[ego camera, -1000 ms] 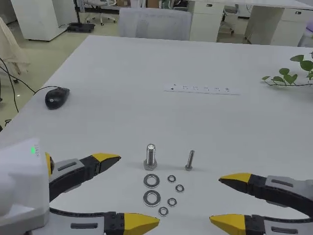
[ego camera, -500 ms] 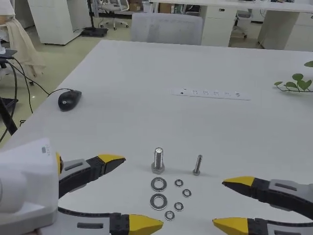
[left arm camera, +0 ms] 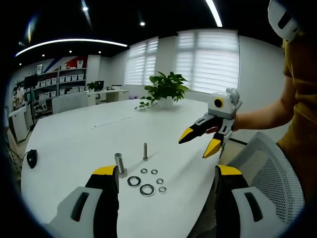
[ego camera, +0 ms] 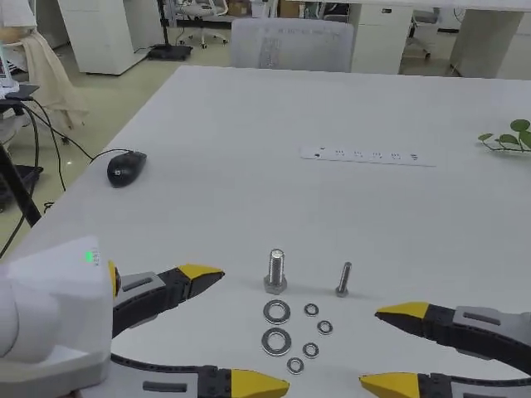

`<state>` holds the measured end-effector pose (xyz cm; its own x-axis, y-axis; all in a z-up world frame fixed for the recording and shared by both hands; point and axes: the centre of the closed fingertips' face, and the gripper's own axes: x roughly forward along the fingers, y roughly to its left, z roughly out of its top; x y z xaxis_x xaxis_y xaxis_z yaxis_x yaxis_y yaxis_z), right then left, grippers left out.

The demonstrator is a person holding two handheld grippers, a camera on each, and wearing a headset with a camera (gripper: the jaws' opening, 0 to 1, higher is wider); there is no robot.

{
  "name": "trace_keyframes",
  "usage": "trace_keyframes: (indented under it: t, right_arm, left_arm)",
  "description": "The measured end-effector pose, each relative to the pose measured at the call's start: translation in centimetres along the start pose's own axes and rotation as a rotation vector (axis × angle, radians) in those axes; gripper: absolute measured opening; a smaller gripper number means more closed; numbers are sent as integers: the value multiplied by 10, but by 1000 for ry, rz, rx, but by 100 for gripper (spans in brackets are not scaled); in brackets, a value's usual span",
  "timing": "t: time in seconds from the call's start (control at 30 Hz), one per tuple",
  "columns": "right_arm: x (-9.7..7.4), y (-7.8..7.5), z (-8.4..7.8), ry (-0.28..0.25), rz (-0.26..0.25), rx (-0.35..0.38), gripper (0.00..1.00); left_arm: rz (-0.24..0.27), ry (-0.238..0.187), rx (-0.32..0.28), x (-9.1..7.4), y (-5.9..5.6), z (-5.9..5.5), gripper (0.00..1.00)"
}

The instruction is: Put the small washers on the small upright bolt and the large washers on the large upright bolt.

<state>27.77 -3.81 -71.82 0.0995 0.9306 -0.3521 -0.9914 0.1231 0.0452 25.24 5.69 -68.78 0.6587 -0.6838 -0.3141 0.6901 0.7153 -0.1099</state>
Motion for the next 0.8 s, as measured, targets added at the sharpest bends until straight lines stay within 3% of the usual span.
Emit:
trace_keyframes:
  t: [0.23,0.4,0.7,0.8]
  right_arm:
    - [-1,-2,-6,14,1,7,47]
    - [0,2,-16,41,17,20,46]
    - [-2,1,-21,65,19,13,46]
    - [-2,-1,-29,101,25,14,46]
  left_arm:
    - [-3,16,-6,3,-1,-4,79]
    - [-34,46,5,11,-11,-8,80]
    - [-60,68,6,16,-18,-13,81]
    - [-64,69,-8,17,-19,-15,81]
